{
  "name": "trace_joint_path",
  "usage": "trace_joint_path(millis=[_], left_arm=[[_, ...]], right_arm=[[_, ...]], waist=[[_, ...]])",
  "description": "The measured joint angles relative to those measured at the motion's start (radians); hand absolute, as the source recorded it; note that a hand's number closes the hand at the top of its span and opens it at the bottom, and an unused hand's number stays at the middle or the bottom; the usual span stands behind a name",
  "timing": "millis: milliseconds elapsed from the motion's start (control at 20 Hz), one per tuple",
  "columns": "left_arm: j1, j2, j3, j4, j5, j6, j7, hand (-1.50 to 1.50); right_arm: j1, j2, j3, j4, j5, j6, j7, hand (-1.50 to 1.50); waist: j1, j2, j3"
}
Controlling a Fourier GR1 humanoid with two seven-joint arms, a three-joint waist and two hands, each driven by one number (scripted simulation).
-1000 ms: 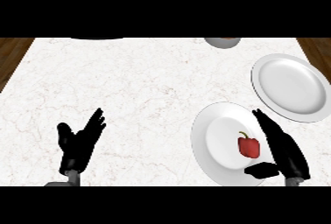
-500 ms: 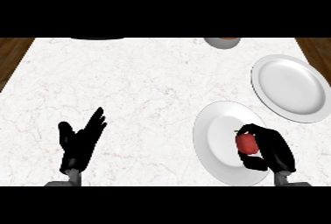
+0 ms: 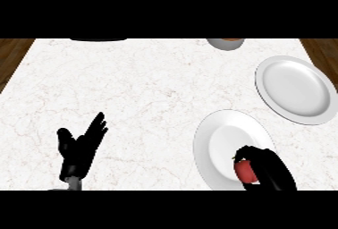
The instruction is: Pick the bell pepper from the plate and place it in the plate
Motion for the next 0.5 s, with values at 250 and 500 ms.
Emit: trace_joint_path(millis=[250, 500], left_arm=[[-0.001, -0.002, 0.006, -0.007, -0.001, 0.009, 0.014, 0.0], [-0.002, -0.003, 0.008, 0.001, -0.002, 0.007, 0.01, 0.0]], right_arm=[[0.132, 0.008, 0.076, -0.2, -0.015, -0.071, -0.07, 1.5], [0.212, 0.026, 0.047, -0.361, -0.094, -0.18, -0.133, 1.5]], waist=[[-0.009, 0.002, 0.004], [-0.012, 0.003, 0.006]])
